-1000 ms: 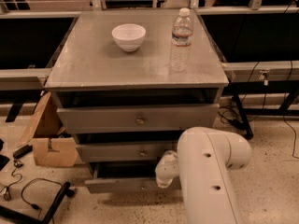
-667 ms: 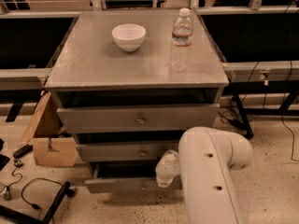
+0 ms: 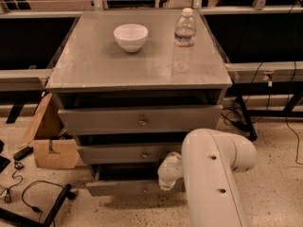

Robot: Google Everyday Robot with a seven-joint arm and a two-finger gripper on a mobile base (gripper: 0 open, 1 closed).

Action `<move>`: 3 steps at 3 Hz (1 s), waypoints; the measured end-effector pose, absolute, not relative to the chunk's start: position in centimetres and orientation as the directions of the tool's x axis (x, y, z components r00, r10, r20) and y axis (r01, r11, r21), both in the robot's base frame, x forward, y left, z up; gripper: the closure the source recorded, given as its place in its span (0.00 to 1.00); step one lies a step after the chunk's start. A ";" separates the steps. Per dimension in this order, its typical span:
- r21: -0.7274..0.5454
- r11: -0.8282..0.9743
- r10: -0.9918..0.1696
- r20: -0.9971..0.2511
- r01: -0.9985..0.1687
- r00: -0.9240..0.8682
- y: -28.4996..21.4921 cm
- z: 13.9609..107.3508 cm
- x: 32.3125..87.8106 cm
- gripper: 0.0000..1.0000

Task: Open bottom drawer

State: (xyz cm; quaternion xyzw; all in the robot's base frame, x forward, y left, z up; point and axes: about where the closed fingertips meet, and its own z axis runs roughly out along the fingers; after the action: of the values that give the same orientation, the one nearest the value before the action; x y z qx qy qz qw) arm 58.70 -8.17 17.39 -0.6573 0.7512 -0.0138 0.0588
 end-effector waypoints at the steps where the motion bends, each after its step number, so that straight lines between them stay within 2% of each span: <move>1: -0.091 0.138 -0.989 -0.073 -0.986 -0.131 -8.1 17.7 58.7 1.00; 2: -0.100 0.123 -0.989 -0.093 -0.987 -0.114 -7.8 18.1 59.0 0.85; 3: -0.100 0.123 -0.989 -0.093 -0.987 -0.114 -7.8 18.1 59.0 0.62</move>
Offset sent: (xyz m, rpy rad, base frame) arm -0.4018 -0.0771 -0.0350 0.1690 0.4767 0.1838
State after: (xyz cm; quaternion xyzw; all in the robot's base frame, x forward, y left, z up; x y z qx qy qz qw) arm 58.99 -7.75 18.14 -0.6622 0.7461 -0.0066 0.0684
